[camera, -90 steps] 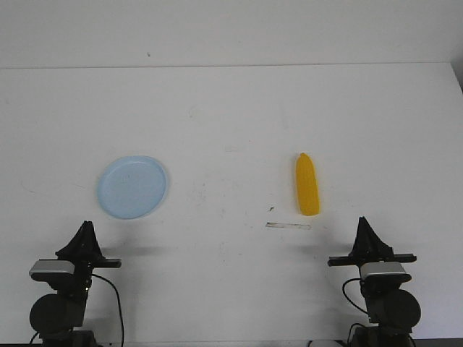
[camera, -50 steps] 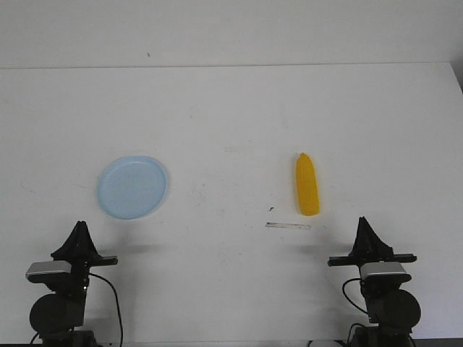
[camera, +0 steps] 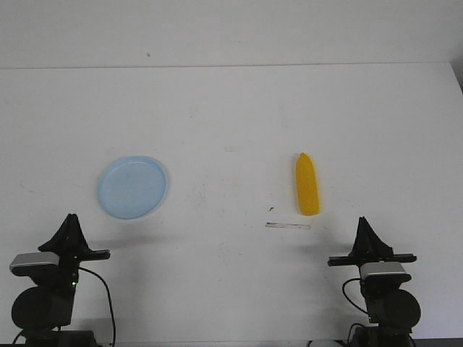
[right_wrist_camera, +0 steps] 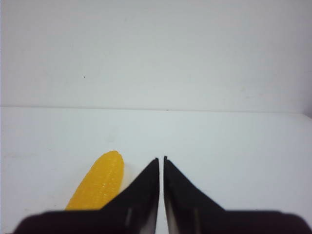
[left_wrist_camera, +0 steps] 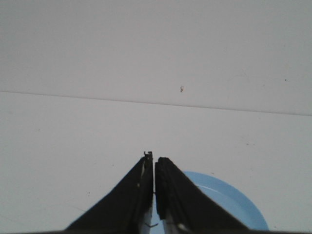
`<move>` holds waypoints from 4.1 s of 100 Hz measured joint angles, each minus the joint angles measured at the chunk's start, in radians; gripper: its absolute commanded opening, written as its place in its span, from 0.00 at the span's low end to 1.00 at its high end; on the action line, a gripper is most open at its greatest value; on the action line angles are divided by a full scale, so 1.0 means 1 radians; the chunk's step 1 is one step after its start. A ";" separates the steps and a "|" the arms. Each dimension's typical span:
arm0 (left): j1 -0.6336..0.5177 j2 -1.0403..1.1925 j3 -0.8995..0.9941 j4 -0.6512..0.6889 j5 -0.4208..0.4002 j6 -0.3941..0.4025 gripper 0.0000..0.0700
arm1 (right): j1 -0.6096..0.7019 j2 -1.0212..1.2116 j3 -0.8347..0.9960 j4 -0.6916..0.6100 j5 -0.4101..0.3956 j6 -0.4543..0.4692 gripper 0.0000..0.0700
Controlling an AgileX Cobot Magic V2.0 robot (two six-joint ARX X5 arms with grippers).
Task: Place corn on plate with both arms
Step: 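Move the left gripper forward toward the light blue plate's edge, then lower the left gripper against the plate rim nearest the robot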
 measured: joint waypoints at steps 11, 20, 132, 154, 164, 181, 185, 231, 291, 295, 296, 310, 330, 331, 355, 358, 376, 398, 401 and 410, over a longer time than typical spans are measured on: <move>0.000 0.087 0.069 0.001 0.000 0.000 0.00 | 0.000 0.000 0.000 0.000 0.000 0.000 0.02; 0.000 0.171 0.121 0.001 0.000 0.000 0.00 | 0.000 0.000 0.000 0.000 0.000 0.000 0.02; 0.288 1.043 0.595 -0.226 0.354 -0.221 0.00 | 0.000 0.000 0.000 0.000 0.000 0.000 0.02; 0.388 1.157 0.600 -0.237 0.510 -0.283 0.00 | 0.000 0.000 0.000 0.000 0.000 0.000 0.02; 0.391 1.191 0.600 -0.252 0.514 -0.289 0.06 | 0.000 0.000 0.000 0.000 0.000 0.000 0.02; 0.384 1.265 0.600 -0.287 0.517 -0.290 0.31 | 0.000 0.000 0.000 0.000 0.000 0.000 0.02; 0.380 1.278 0.600 -0.298 0.517 -0.290 0.31 | 0.000 0.000 0.000 0.000 0.000 0.000 0.02; 0.343 1.318 0.600 -0.307 0.519 -0.289 0.37 | 0.000 0.000 0.000 0.000 0.000 0.000 0.02; 0.334 1.319 0.600 -0.304 0.518 -0.288 0.37 | 0.000 0.000 0.000 0.000 0.000 0.000 0.02; 0.333 1.321 0.600 -0.303 0.518 -0.288 0.37 | 0.000 0.000 0.000 0.000 0.000 0.000 0.02; 0.333 1.321 0.600 -0.303 0.518 -0.288 0.37 | 0.000 0.000 0.000 0.000 0.000 0.000 0.02; 0.322 1.342 0.600 -0.301 0.518 -0.288 0.35 | 0.000 0.000 0.000 0.000 0.000 0.000 0.02; 0.302 1.360 0.601 -0.292 0.519 -0.288 0.33 | 0.000 0.000 0.000 0.000 0.000 0.000 0.02; 0.301 1.360 0.601 -0.291 0.519 -0.288 0.32 | 0.000 0.000 0.000 0.000 0.000 0.000 0.02; 0.290 1.371 0.602 -0.298 0.518 -0.288 0.09 | 0.000 0.000 0.000 0.000 0.000 0.000 0.02; 0.290 1.371 0.602 -0.298 0.518 -0.288 0.08 | 0.000 0.000 0.000 0.000 0.000 0.000 0.02; 0.290 1.371 0.602 -0.303 0.517 -0.288 0.00 | 0.000 0.000 0.000 0.000 0.000 0.000 0.02; 0.288 1.370 0.602 -0.313 0.517 -0.290 0.00 | 0.000 0.000 0.000 0.000 0.000 0.000 0.02; 0.287 1.368 0.602 -0.317 0.517 -0.292 0.00 | 0.000 0.000 0.000 0.000 0.000 0.000 0.02; 0.274 1.337 0.602 -0.332 0.516 -0.300 0.00 | 0.000 0.000 0.000 0.000 0.000 0.000 0.02</move>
